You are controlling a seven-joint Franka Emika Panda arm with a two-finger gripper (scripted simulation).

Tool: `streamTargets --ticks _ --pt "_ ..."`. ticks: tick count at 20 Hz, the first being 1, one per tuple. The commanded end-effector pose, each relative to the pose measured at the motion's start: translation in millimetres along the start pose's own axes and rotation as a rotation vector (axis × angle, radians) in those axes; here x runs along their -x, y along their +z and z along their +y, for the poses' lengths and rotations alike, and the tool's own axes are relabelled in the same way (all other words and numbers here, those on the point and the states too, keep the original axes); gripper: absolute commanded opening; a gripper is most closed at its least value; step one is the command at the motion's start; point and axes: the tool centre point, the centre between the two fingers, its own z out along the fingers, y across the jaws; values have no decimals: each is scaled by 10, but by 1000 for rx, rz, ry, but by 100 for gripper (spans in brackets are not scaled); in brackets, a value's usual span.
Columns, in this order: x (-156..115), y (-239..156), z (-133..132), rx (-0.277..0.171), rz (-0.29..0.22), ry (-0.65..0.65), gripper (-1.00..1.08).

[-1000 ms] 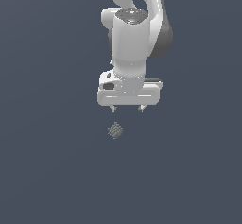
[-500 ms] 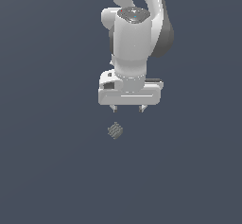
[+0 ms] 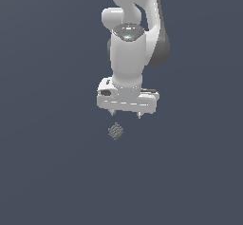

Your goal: Pick up the object and move it to a goal position.

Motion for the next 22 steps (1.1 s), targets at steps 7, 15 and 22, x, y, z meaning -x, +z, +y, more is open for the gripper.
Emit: streamTargets --ticks 7,15,22 --pt "55 464 167 10 -45 250 100" --pt "133 882 335 33 -81 480 100" --pt "185 1095 429 50 -97 599 100"
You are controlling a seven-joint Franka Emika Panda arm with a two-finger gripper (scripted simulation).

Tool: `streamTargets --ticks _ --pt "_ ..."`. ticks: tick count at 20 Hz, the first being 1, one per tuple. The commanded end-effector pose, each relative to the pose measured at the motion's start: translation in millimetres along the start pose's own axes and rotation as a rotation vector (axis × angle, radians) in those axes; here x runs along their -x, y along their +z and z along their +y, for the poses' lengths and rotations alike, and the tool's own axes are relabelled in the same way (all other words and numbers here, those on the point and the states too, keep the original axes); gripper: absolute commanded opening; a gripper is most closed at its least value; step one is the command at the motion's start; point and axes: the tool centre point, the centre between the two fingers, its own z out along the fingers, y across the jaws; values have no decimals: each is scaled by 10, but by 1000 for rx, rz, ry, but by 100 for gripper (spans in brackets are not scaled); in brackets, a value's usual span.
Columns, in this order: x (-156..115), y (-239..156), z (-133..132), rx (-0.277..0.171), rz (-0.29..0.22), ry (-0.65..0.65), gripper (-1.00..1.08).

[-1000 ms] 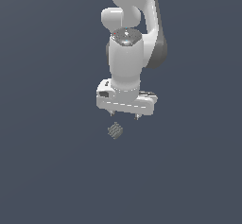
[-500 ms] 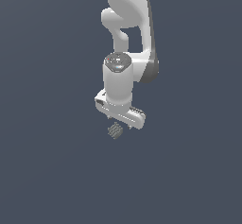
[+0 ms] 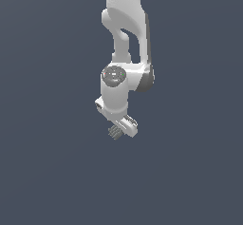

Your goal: Pick up the object and move it to a goal position.

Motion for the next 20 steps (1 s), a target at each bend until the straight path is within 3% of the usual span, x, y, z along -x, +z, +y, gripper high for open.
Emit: streamTargets --ticks 1,11,20 --pt "-7 57 24 4 -3 33 100" --pt "-11 140 47 8 -6 58 100" --pt "1 549 60 8 -6 62 100"
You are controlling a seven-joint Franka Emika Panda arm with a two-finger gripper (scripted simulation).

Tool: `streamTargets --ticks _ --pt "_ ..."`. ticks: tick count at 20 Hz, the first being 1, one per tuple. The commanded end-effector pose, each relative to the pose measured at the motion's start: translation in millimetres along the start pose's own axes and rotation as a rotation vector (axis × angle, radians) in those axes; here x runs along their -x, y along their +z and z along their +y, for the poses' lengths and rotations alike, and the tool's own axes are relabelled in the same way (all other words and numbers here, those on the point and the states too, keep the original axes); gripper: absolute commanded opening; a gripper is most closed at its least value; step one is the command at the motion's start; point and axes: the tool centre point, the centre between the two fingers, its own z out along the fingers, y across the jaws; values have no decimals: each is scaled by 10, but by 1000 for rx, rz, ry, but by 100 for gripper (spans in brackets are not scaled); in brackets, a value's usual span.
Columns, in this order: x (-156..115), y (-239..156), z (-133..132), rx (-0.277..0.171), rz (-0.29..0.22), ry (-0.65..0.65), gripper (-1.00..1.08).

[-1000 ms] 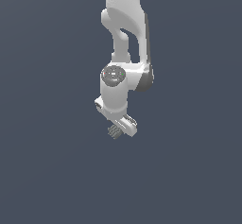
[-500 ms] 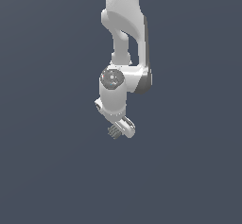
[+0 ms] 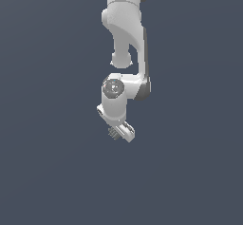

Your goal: Pick up the object and move it to a goal position.

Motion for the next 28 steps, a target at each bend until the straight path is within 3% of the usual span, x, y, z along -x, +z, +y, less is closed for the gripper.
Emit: streamTargets --ticks 1,5,6,19,28 --pt "-1 93 -1 -1 0 1 100" --pt "-9 126 -9 -1 0 1 100" --pt "-9 126 -9 -1 0 1 -100" --pt "12 117 -15 -1 1 1 -100" --pt "306 33 -45 -1 1 1 -100"
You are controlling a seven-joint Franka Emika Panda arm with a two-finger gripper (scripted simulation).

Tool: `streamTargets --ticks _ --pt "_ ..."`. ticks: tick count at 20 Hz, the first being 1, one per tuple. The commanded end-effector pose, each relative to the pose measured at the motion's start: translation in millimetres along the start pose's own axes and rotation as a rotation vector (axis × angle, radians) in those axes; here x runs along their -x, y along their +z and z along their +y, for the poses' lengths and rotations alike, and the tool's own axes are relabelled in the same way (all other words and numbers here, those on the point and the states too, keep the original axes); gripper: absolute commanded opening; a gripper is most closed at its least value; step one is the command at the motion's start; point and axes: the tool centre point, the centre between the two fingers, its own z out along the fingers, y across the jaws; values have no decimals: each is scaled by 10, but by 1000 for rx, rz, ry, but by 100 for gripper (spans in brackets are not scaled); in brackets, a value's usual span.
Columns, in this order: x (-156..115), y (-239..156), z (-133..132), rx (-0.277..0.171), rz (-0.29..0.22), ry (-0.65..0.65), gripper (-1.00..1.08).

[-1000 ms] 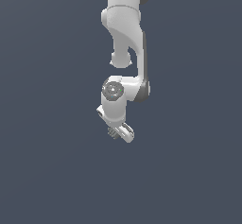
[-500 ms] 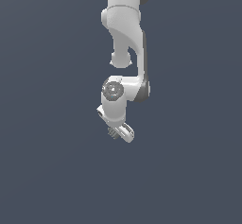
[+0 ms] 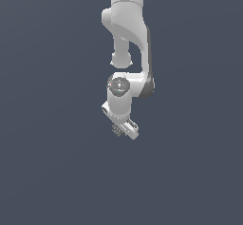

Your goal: Pick up the object and move it to a goal position.

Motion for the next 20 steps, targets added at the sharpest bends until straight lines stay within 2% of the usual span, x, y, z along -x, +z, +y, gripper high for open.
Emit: streamTargets --ticks 1,6,20 --pt "131 -39 -18 -1 0 -1 -100" --pt "515 -147 -59 -1 0 -1 -100" --pt "1927 -561 -233 0 0 -1 -100"
